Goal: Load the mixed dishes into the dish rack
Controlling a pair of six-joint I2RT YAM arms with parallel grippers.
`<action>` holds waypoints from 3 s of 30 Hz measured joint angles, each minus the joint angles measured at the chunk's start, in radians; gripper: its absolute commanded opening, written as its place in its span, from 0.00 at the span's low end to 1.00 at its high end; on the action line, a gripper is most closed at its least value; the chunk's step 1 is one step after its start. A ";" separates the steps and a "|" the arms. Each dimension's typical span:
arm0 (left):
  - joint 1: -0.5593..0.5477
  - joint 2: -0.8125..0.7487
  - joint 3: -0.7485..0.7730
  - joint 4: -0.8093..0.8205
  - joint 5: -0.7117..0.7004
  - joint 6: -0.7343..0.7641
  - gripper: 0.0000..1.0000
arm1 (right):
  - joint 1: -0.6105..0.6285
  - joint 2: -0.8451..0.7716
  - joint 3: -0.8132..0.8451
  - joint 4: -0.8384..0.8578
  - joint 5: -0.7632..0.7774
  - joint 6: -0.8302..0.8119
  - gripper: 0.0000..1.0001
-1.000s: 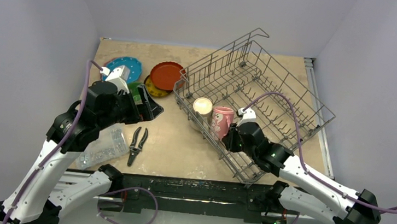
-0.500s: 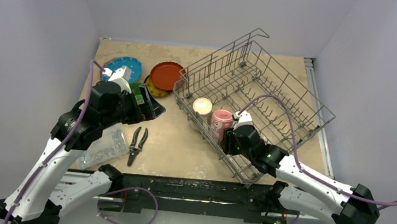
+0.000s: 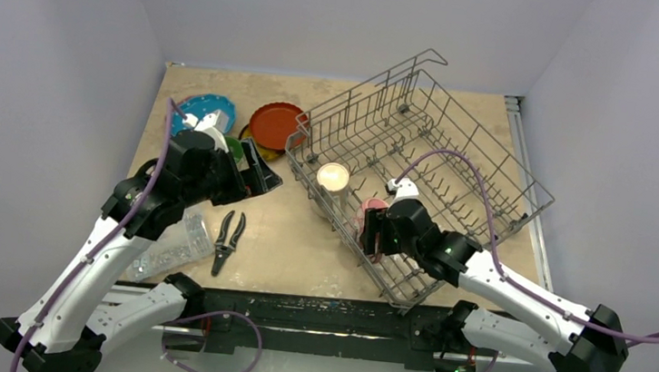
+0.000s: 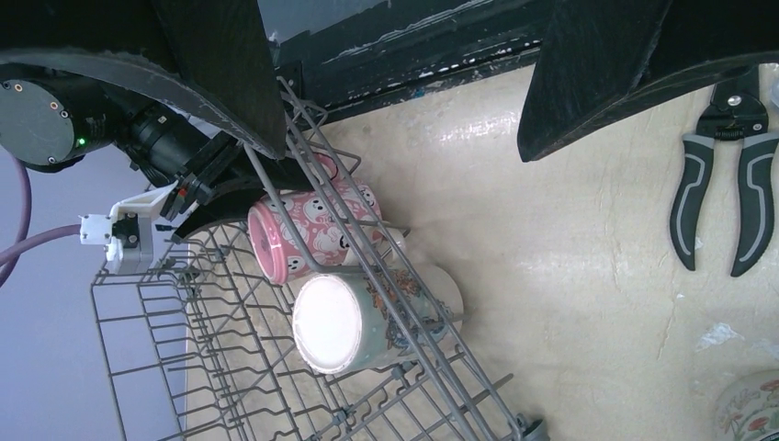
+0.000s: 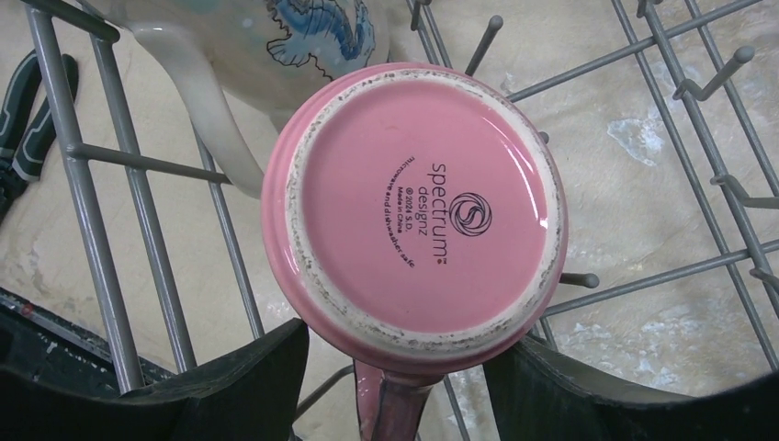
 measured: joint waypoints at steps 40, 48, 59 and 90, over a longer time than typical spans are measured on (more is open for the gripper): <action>0.000 -0.085 -0.046 -0.070 -0.002 -0.093 0.95 | 0.072 0.232 0.239 -0.150 0.213 -0.036 0.00; 0.000 -0.078 -0.064 -0.064 0.020 -0.091 0.95 | 0.080 0.338 0.255 -0.107 0.238 0.000 0.00; 0.000 -0.110 -0.088 -0.063 0.026 -0.091 0.95 | 0.066 0.313 0.265 -0.098 0.182 0.064 0.60; 0.000 -0.168 -0.152 -0.047 0.081 -0.120 0.95 | 0.047 -0.016 0.165 -0.134 0.047 0.223 0.68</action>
